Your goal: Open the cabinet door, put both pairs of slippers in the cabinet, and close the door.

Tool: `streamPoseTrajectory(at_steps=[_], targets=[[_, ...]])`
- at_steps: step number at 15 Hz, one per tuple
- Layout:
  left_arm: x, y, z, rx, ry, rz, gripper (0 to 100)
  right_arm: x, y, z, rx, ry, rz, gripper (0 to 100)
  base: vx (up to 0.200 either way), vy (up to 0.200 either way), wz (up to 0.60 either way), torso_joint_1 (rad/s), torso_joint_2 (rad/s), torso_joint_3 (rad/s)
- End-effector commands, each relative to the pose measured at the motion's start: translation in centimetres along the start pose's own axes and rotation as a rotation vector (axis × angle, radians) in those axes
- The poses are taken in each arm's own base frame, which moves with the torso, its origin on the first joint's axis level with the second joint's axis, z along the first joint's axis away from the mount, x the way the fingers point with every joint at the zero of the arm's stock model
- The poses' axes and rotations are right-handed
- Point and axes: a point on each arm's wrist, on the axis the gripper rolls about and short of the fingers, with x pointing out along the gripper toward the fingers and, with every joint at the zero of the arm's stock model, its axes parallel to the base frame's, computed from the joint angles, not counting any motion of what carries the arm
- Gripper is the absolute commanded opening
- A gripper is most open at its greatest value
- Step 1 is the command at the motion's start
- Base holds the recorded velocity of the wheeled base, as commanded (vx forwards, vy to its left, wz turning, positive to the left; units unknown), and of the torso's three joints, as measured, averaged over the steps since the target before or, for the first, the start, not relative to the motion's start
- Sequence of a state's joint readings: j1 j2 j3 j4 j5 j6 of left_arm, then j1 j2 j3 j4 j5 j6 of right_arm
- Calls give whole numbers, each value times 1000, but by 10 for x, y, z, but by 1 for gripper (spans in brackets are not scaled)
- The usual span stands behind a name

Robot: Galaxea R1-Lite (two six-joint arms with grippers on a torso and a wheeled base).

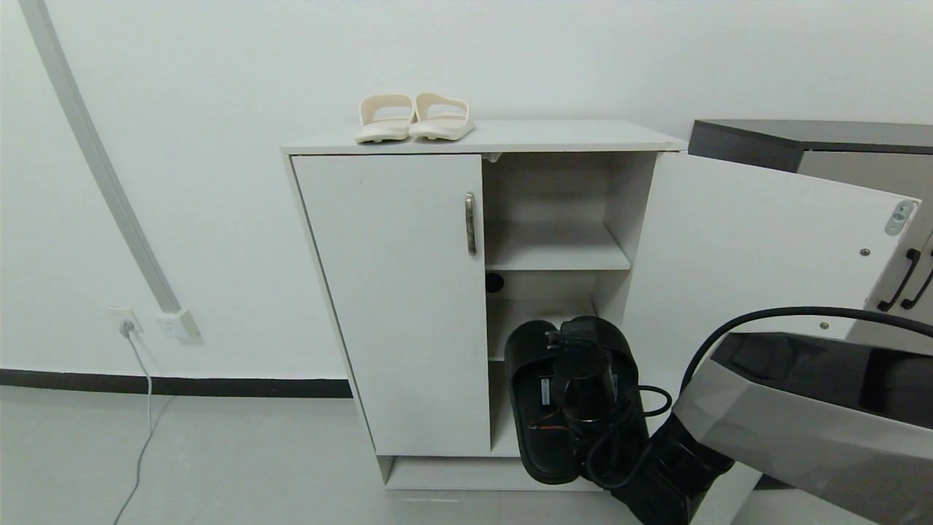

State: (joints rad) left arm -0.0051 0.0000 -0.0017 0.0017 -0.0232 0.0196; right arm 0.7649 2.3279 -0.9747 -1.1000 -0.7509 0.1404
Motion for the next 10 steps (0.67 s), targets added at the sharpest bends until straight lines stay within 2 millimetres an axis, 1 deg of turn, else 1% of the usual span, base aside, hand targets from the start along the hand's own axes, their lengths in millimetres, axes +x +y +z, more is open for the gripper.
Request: streamPoseTrajectory(at_steps=[1,4,10], targets=[[0,0,0,0,2,1,0,4,2,-7,-2,10,11,0,0,0,0,0,0,0],[0,0,0,0,2,1,0,10,7,-16,11,11,12,0,0,0,0,-1,1,-37],[0,0,0,0,2,1,0,17,12,-21,28,9,25,0,0,0,0,3,4,-179]])
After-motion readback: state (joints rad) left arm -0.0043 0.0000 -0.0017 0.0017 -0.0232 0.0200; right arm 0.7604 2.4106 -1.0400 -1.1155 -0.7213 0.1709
